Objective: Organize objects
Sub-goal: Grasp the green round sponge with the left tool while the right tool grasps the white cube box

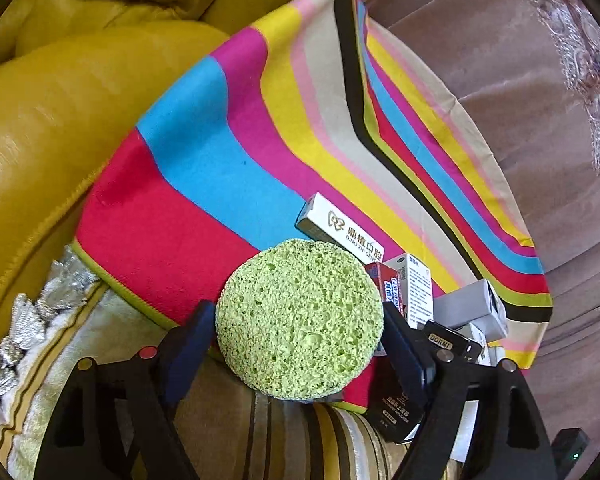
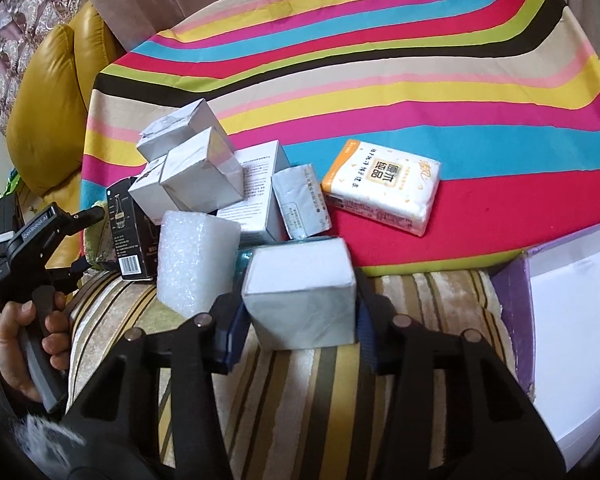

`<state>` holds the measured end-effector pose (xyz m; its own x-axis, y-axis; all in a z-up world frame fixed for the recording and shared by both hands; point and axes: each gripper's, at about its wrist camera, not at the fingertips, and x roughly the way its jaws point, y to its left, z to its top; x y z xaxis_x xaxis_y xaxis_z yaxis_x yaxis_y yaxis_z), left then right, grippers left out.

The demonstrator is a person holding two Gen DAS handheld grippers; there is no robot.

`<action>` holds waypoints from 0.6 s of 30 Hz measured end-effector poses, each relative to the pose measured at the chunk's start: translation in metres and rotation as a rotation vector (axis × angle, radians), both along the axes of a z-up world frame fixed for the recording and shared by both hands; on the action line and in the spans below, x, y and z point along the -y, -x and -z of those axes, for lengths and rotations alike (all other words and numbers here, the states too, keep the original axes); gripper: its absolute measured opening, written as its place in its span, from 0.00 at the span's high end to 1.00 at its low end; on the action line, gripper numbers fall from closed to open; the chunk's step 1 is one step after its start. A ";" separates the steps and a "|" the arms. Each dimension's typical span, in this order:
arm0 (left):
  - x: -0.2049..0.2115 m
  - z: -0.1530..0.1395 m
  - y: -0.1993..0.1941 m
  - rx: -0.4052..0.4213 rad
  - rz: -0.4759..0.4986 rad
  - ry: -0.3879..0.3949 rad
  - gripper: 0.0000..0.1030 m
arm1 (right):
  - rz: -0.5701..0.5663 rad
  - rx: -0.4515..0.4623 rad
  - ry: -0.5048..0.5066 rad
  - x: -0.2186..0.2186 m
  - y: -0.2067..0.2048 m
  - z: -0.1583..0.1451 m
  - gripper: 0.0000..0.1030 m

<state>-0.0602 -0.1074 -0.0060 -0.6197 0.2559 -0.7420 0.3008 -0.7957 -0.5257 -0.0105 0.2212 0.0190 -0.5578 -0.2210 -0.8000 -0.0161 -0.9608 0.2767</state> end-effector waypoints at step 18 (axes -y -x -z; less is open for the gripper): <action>-0.063 -0.057 -0.053 -0.204 0.068 0.313 0.20 | -0.004 -0.075 0.124 -0.017 -0.028 -0.016 0.51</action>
<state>-0.0073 -0.0448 0.0513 -0.7523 0.0816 -0.6537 0.1562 -0.9419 -0.2973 0.0177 0.2384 0.0351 -0.6138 -0.3175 -0.7228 0.0125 -0.9193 0.3932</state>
